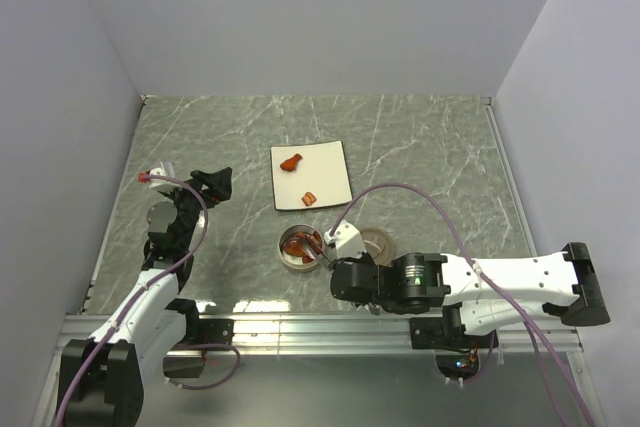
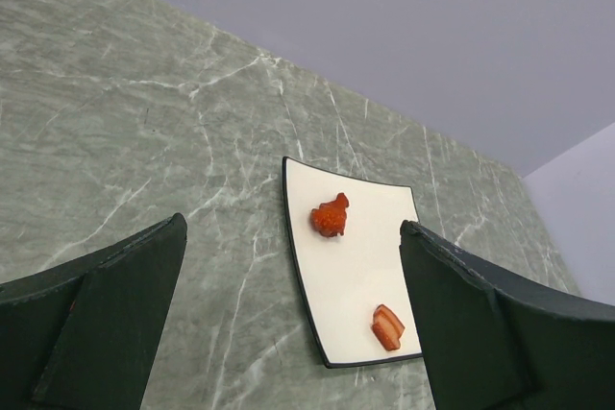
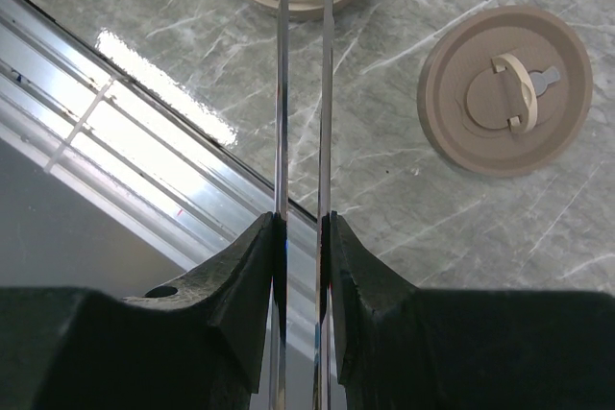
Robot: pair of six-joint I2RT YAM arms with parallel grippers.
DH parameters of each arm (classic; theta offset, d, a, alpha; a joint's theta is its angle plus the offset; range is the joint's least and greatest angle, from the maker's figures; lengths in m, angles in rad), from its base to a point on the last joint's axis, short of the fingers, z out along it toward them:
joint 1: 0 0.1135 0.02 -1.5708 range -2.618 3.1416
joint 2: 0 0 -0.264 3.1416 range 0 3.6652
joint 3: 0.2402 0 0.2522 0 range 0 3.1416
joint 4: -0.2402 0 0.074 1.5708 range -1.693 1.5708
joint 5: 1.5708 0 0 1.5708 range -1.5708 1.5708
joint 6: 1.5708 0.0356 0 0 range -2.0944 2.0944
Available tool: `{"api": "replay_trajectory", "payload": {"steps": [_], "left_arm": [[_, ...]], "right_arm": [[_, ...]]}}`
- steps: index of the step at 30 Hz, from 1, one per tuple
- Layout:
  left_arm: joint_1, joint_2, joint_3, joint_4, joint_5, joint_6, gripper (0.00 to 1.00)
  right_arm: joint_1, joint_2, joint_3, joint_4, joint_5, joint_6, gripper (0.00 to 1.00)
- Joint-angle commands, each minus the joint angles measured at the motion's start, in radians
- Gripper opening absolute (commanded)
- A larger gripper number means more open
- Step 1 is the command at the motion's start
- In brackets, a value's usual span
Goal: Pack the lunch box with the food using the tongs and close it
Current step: Place the food into the lunch box
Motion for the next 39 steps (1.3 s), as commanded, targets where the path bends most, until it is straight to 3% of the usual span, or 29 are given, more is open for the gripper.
{"api": "replay_trajectory", "payload": {"steps": [1,18,39], "left_arm": [[0.006,-0.013,-0.003,0.031,0.013,-0.009,0.99],[0.006,-0.012,-0.003,0.031,0.013,-0.009,1.00],[0.006,-0.012,-0.004,0.032,0.012,-0.009,0.99]], "right_arm": [[0.007,-0.032,0.046,-0.015,0.058,0.029,0.29],[0.009,-0.058,0.075,-0.001,0.087,0.006,0.44],[0.028,-0.100,0.173,0.003,0.222,-0.023,0.48]]}}
